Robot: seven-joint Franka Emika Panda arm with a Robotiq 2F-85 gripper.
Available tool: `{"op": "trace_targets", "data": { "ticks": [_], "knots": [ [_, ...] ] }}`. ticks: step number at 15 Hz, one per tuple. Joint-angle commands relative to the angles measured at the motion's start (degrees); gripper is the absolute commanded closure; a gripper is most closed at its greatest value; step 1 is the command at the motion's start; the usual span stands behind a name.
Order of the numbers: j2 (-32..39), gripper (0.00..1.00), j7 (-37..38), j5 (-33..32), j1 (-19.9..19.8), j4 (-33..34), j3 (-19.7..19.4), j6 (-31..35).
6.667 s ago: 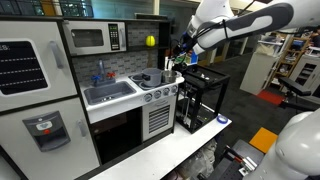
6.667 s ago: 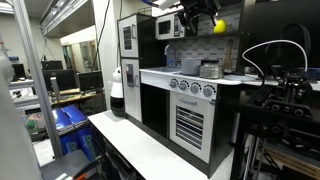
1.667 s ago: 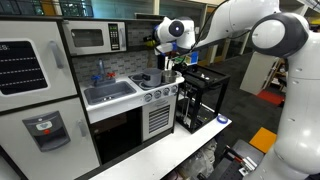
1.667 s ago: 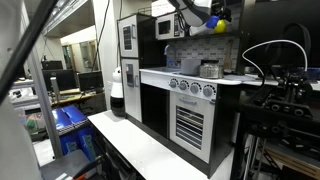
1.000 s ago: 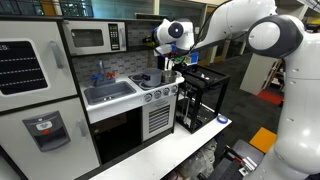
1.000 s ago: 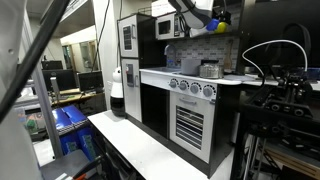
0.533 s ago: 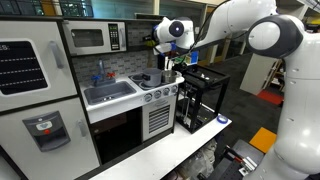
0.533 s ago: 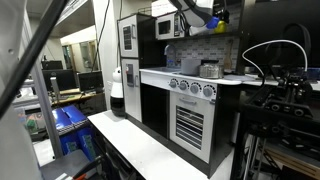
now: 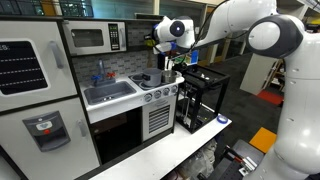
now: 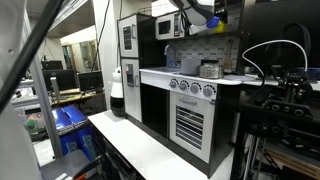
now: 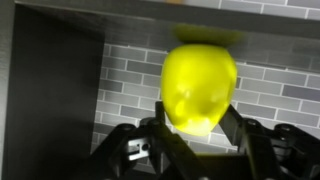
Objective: Take the yellow object from the shelf and place it in the silver pot at the left
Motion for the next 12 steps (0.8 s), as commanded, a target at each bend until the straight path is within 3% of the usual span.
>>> {"op": "trace_targets", "data": {
  "ticks": [1,12],
  "knots": [
    [-0.45,0.69,2.17,-2.23,-0.60,-0.32,-0.35,1.93],
    [-8.61,0.69,-3.29,4.94,-0.26,-9.79,0.28,2.05]
  ]
}}
